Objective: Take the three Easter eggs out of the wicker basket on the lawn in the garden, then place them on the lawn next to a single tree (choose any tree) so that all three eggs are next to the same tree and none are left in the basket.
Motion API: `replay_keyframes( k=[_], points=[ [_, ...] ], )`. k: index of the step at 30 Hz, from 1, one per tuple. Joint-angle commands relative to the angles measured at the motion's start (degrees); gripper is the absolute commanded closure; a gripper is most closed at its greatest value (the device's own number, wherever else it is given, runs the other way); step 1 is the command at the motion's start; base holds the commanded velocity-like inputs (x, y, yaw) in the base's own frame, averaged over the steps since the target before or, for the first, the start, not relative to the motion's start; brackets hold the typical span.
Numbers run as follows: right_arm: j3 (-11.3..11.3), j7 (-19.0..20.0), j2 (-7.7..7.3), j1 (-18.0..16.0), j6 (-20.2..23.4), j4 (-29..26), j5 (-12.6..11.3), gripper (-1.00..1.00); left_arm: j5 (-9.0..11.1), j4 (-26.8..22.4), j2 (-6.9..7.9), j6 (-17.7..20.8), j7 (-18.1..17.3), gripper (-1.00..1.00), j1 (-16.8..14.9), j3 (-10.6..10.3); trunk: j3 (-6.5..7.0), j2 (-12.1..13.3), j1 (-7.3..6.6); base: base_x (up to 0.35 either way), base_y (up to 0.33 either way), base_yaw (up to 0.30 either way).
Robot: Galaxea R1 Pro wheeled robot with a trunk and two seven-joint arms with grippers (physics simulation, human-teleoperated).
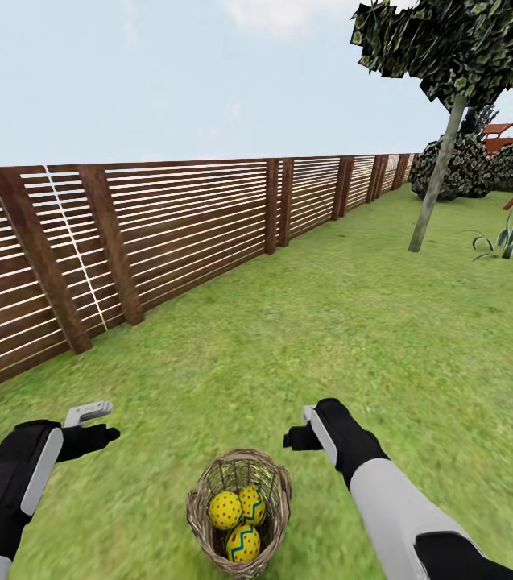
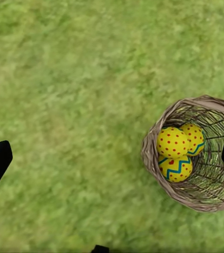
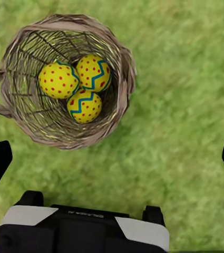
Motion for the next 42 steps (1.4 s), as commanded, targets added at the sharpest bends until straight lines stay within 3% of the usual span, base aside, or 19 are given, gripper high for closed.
replay_keyframes(
  k=[1, 11, 21, 28, 42],
  points=[
    [0.0, -0.82, 0.02, -0.55, -0.07, 0.96, -0.1, -1.0, 0.25, -0.03, 0.03, 0.26, 0.06, -1.0, -0.05, 0.06, -0.13, -0.13, 0.04, 0.0, 0.0, 0.0],
    [0.2, -5.12, 0.02, -2.37, -1.19, 5.13, -0.41, -1.0, 0.08, 2.42, 0.72, 0.26, -0.11, -1.0, -0.05, 0.1, -0.13, -0.13, 0.04, 0.0, 0.0, 0.0],
    [0.52, -5.39, 0.02, -2.53, -1.23, 5.85, -0.36, -1.0, 0.2, 5.67, 0.99, 0.1, -0.28, -1.0, -0.05, 0.11, -1.93, -4.14, 2.23, 0.0, 0.0, 0.0],
    [0.66, -5.37, 0.02, -3.32, -1.23, 5.79, -0.34, -1.0, 0.21, 5.77, 0.99, -0.07, -0.18, -1.0, -0.05, 0.1, -1.93, -4.14, 2.23, 0.0, 0.0, 0.0],
    [0.79, -4.81, 0.02, -4.38, -1.31, 5.96, -0.48, -1.0, 0.06, 6.03, 1.0, -1.07, 0.12, -1.0, -0.05, 0.1, -4.44, -9.76, 5.31, 0.0, 0.0, 0.0]
  ],
)
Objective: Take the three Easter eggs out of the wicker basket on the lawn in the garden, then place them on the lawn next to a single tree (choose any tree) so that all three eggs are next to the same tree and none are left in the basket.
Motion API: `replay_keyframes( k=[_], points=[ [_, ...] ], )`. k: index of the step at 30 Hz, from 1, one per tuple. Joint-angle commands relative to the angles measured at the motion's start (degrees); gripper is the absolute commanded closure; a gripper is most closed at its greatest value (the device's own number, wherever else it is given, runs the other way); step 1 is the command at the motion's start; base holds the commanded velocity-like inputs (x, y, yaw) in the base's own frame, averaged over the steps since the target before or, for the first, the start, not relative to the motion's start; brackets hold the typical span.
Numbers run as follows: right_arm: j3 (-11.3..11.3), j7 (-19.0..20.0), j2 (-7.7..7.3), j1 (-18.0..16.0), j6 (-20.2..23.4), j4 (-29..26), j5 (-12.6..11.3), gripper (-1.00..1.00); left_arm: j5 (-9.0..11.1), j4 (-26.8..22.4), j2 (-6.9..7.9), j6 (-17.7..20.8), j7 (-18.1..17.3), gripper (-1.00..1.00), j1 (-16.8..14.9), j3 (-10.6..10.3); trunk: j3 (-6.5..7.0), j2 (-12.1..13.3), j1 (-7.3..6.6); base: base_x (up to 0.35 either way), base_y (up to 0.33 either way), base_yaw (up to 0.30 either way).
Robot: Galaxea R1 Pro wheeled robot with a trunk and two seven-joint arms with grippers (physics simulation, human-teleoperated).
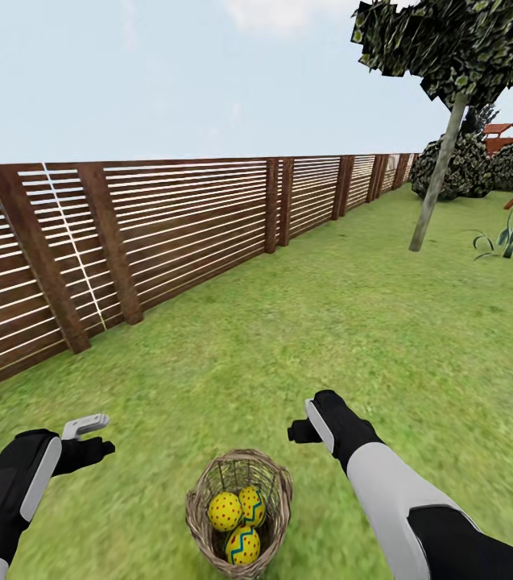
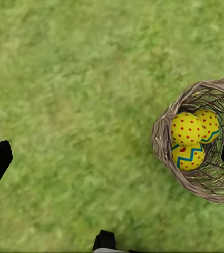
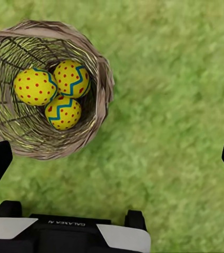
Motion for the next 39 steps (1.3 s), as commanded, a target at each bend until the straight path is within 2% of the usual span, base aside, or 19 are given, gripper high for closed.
replay_keyframes(
  k=[1, 9, 13, 22, 31, 39],
  points=[
    [0.08, -0.07, 0.01, -0.05, 0.27, -0.04, -0.08, -1.0, 0.25, 0.0, 0.02, 0.18, 0.08, -1.0, -0.05, 0.05, -0.29, -0.51, 0.25, 0.0, 0.0, 0.0],
    [0.63, 0.29, 0.01, -0.07, 0.18, -0.07, -0.09, -1.0, 0.23, 0.14, 0.01, -1.04, 0.08, -1.0, -0.05, -0.02, -1.73, -3.72, 2.0, 0.0, 0.0, 0.0],
    [0.82, 1.26, 0.01, -0.07, 0.18, 0.0, -0.09, -1.0, 0.23, 0.13, 0.05, -1.32, 0.07, -1.0, -0.05, -0.03, -1.73, -3.72, 2.0, 0.0, 0.0, 0.0],
    [0.9, 1.87, 0.01, -0.07, -0.32, 0.44, -0.1, -1.0, 0.17, 0.2, 0.08, -1.49, 0.41, -1.0, -0.05, -0.04, -3.34, -7.33, 3.98, 0.0, 0.0, 0.0],
    [1.78, 2.03, 0.01, -0.07, -1.18, 2.62, -0.11, -1.0, 0.22, 4.11, 0.01, -3.86, 1.73, -1.0, -0.04, 0.02, -4.96, -10.94, 5.96, 0.0, 0.0, 0.0],
    [2.41, 2.2, 0.01, -0.07, -1.31, 4.62, -0.15, -1.0, 0.23, 5.54, 0.0, -4.61, 1.83, -1.0, -0.05, 0.04, -6.39, -14.15, 7.72, 0.0, 0.0, 0.0]
  ],
)
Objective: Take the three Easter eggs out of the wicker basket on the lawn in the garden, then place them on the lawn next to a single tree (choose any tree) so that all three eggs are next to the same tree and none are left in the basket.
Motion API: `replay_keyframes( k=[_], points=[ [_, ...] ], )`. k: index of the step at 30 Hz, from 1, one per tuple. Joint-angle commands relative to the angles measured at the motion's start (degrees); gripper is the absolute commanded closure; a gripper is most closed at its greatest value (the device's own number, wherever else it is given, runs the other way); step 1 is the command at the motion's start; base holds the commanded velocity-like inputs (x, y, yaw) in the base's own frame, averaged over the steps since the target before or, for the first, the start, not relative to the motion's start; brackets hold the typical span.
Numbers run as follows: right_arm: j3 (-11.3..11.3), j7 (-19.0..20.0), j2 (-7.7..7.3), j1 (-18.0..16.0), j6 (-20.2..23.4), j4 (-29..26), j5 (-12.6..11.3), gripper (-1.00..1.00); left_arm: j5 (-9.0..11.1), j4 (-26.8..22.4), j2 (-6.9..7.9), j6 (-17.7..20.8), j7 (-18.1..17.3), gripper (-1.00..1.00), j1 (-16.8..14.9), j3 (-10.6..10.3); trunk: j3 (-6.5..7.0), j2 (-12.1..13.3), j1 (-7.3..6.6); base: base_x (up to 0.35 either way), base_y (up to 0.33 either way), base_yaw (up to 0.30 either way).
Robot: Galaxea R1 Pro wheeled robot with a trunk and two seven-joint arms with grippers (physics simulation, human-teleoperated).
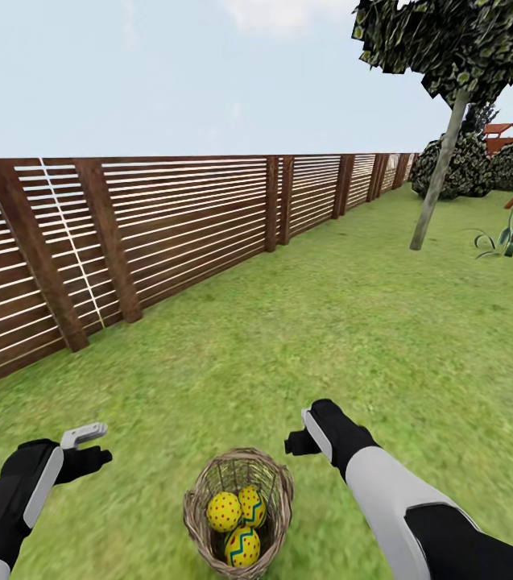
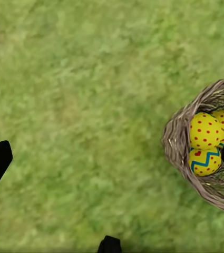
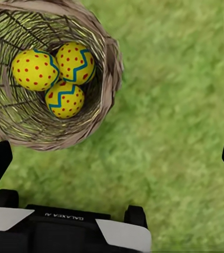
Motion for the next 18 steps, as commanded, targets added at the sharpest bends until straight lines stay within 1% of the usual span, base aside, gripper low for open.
replay_keyframes(
  k=[1, 5, 7, 8, 12, 18],
  points=[
    [0.24, -0.2, 0.0, -0.03, 0.28, 0.05, -0.08, -1.0, 0.43, -0.02, 0.01, 0.24, 0.24, -1.0, -0.04, 0.04, -0.26, -0.48, 0.24, 0.0, 0.0, 0.0],
    [0.29, 0.43, 0.0, -0.03, 0.28, 0.35, -0.1, -1.0, 0.43, 0.14, 0.05, 0.19, 0.25, -1.0, -0.04, 0.04, -0.98, -2.09, 1.11, 0.0, 0.0, 0.0],
    [0.3, 1.61, 0.0, -0.03, 0.27, 0.42, -0.1, -1.0, 0.43, 0.16, 0.06, 0.19, 0.25, -1.0, -0.04, 0.05, -1.34, -2.89, 1.55, 0.0, 0.0, 0.0],
    [0.3, 2.8, 0.0, -0.03, 0.27, 0.46, -0.11, -1.0, 0.43, 0.18, 0.07, 0.18, 0.25, -1.0, -0.04, 0.05, -1.52, -3.29, 1.77, 0.0, 0.0, 0.0],
    [0.34, 4.25, 0.0, -0.03, 0.27, 0.47, -0.09, -1.0, 0.43, 0.24, 0.09, 0.16, 0.25, -1.0, -0.04, 0.05, -2.24, -4.89, 2.65, 0.0, 0.0, 0.0],
    [0.48, 4.81, 0.0, -0.03, 0.27, 0.07, 0.01, -1.0, 0.43, 0.3, 0.09, -0.36, 0.25, -1.0, -0.04, 0.05, -3.32, -7.3, 3.97, 0.0, 0.0, 0.0]
  ],
)
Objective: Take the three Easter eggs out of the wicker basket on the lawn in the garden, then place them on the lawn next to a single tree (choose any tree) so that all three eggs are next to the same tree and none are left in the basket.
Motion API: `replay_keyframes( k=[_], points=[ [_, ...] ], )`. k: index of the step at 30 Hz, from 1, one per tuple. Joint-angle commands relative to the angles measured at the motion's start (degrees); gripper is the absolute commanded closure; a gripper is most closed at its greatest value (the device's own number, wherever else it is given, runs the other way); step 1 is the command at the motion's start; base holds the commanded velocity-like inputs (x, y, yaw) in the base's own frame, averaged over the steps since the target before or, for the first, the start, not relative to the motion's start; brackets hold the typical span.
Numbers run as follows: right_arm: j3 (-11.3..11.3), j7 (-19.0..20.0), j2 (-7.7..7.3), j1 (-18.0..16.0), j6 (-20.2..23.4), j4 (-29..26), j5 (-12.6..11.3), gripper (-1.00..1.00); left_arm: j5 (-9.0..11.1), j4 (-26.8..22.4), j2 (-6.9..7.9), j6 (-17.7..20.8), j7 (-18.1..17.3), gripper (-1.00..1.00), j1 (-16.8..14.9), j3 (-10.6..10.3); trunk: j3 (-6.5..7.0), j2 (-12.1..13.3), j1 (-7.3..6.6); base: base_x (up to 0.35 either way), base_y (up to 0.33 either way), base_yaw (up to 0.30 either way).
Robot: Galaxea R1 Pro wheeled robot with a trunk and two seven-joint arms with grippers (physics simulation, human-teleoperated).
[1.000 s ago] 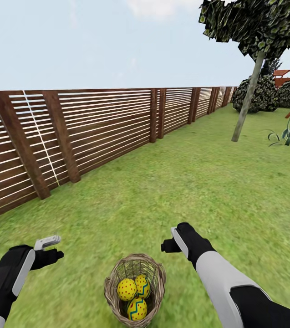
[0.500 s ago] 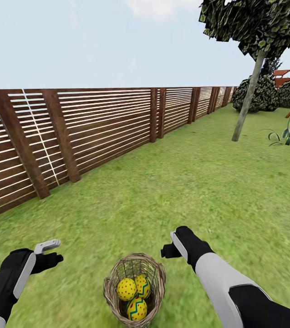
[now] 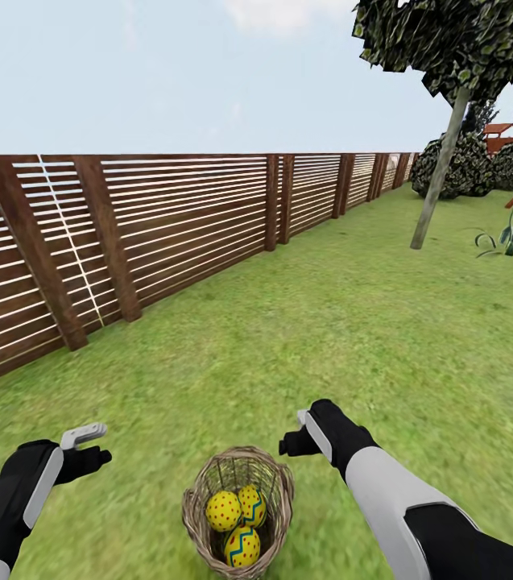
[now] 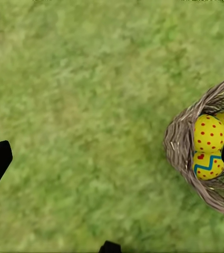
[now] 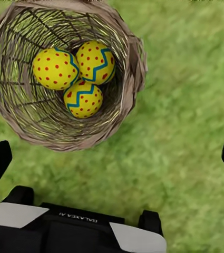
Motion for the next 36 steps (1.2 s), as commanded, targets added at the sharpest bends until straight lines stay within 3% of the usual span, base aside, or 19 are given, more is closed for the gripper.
replay_keyframes(
  k=[1, 36],
  points=[
    [0.29, 0.07, 0.0, -0.04, 0.26, -0.24, 0.0, -1.0, 0.44, -0.03, 0.01, -0.02, 0.24, -1.0, -0.03, 0.04, -0.26, -0.47, 0.23, 0.0, 0.0, 0.0],
    [0.65, -2.19, 0.0, -1.0, -1.14, -2.97, 0.06, -1.0, 0.4, 0.03, 0.44, -1.66, 0.99, -1.0, -0.03, 0.04, -6.54, -14.51, 7.92, 0.0, 0.0, 0.0]
  ],
)
